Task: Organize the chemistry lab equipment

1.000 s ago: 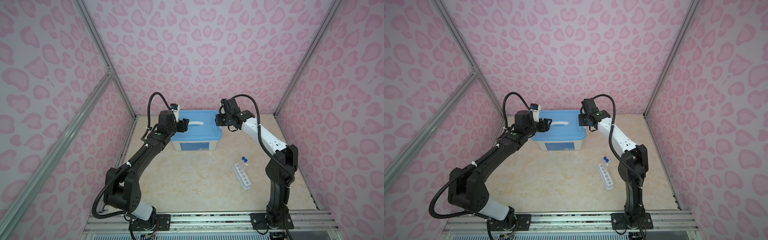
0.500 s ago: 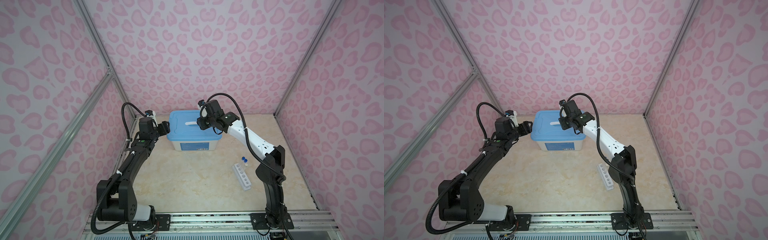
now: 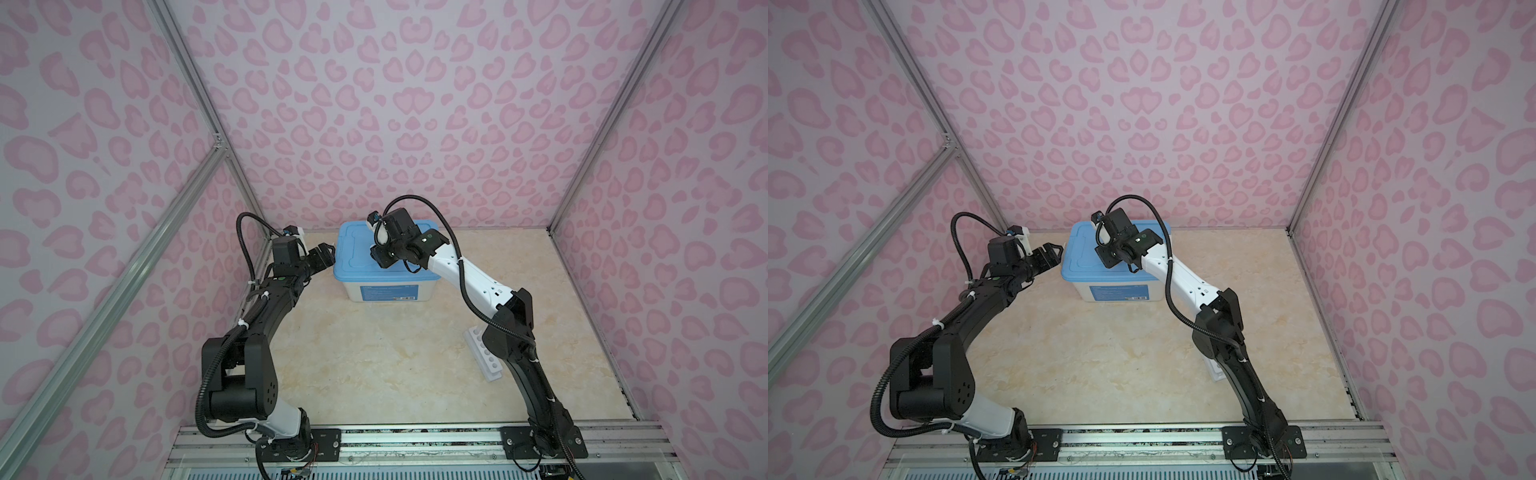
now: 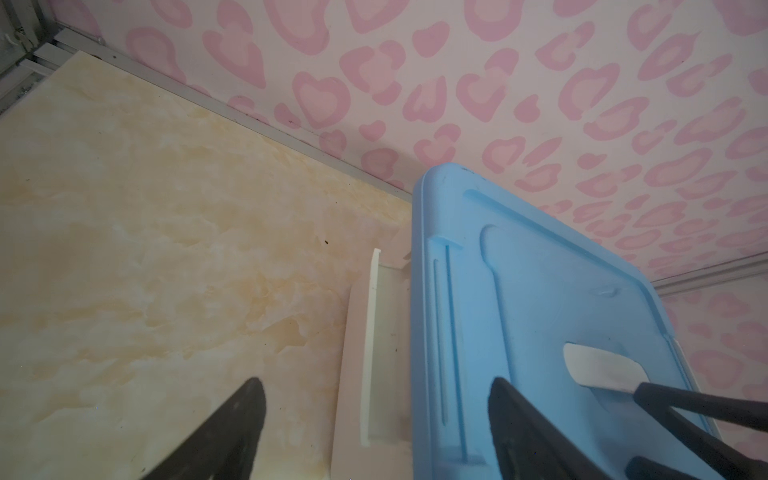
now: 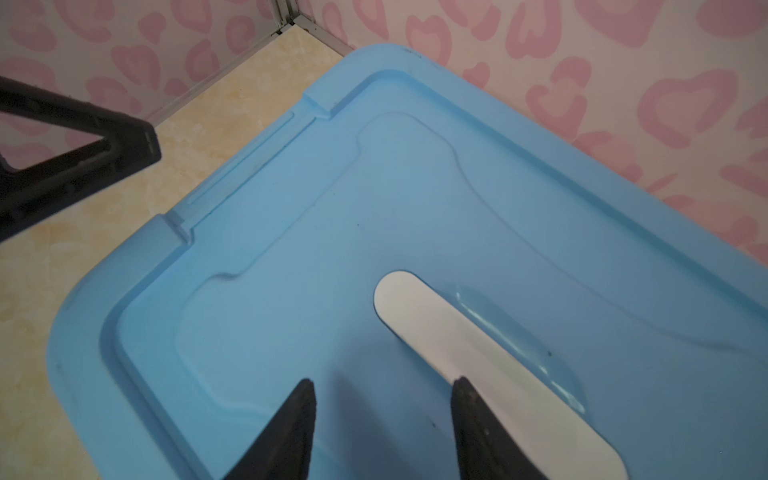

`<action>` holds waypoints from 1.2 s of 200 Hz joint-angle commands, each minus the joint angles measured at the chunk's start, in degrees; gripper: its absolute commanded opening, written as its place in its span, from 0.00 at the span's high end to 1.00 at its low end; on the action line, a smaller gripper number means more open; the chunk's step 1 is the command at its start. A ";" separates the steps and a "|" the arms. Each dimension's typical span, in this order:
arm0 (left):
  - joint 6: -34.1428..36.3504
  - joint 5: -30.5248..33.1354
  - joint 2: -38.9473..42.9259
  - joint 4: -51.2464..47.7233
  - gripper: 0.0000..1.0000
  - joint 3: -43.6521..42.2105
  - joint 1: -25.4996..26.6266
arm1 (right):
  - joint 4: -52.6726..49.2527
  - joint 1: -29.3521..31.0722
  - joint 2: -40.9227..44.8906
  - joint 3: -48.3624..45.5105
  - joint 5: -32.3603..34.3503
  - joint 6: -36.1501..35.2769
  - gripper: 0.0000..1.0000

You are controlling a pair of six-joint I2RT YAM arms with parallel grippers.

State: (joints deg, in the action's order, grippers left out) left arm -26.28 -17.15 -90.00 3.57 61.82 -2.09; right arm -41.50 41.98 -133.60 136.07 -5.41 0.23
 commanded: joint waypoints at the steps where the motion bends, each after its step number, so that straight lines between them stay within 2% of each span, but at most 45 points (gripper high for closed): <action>1: 0.77 -3.98 -2.13 2.70 0.13 1.09 -0.14 | -1.04 0.20 -1.28 0.16 -0.29 -1.24 0.46; 100: 1.37 -12.33 -8.42 3.02 0.12 4.57 -0.11 | -1.22 0.19 -3.33 -0.28 -1.00 -1.42 0.45; 182: 1.21 -14.85 -9.77 2.84 0.25 4.68 -0.11 | 0.20 0.21 -1.95 -3.81 -1.14 -0.10 0.45; 240: 2.06 -15.28 -8.21 2.15 0.44 4.27 -0.12 | 1.07 0.20 -2.04 -4.76 -1.18 0.65 0.45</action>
State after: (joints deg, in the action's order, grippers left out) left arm -25.43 -31.57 -99.29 6.52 66.24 -2.28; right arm -34.83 42.22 -134.28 132.27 -7.49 0.91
